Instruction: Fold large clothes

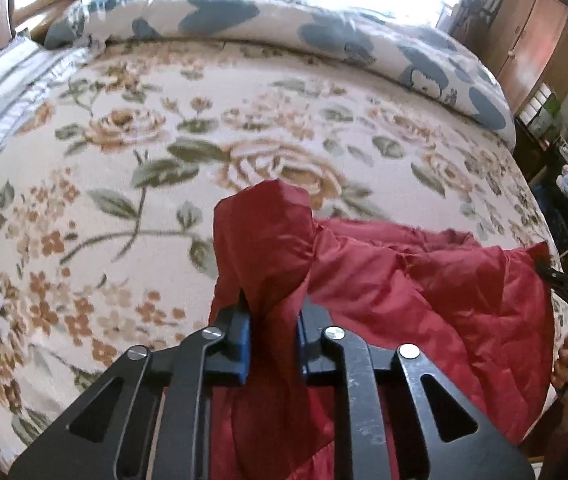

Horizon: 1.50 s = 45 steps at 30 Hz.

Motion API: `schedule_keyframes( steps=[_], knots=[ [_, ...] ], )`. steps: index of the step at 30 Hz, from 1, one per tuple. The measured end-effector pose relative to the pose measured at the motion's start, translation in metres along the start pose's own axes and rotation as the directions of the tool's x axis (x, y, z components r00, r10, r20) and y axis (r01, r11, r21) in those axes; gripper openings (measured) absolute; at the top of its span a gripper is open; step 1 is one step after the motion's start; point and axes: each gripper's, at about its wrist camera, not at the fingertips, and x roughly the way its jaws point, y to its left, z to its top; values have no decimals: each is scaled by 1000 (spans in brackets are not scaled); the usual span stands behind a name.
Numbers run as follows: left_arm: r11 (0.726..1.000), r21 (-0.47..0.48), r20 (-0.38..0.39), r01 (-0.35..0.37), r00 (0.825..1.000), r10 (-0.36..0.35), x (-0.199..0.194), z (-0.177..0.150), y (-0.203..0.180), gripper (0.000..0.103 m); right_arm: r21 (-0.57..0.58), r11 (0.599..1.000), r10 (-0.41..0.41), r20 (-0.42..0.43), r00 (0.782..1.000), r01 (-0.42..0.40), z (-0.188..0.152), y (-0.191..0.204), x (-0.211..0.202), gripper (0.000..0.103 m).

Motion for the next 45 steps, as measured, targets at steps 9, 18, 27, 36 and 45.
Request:
schedule_keyframes(
  steps=[9,18,27,36,45],
  knots=[
    [997,-56,-50,-45,998,42,44,23,-2,14,1,992,-129,75,989,130,18,1,15,15],
    [996,-69,-108,-56,993,48,77,17,3,17,73,984,-163,-3,987,163,3,-27,57,15],
    [996,-84,-41,-23,999,20,35,12,4,19,75,981,-179,-3,984,178,2,-28,61,15],
    [994,40,5,101,995,-101,-30,-30,-46,19,85,980,-179,-2,984,179,3,-30,61,19],
    [990,115,-111,76,992,-64,-3,-71,-76,23,112,989,-114,135,984,99,-3,-21,-5,47]
  ],
)
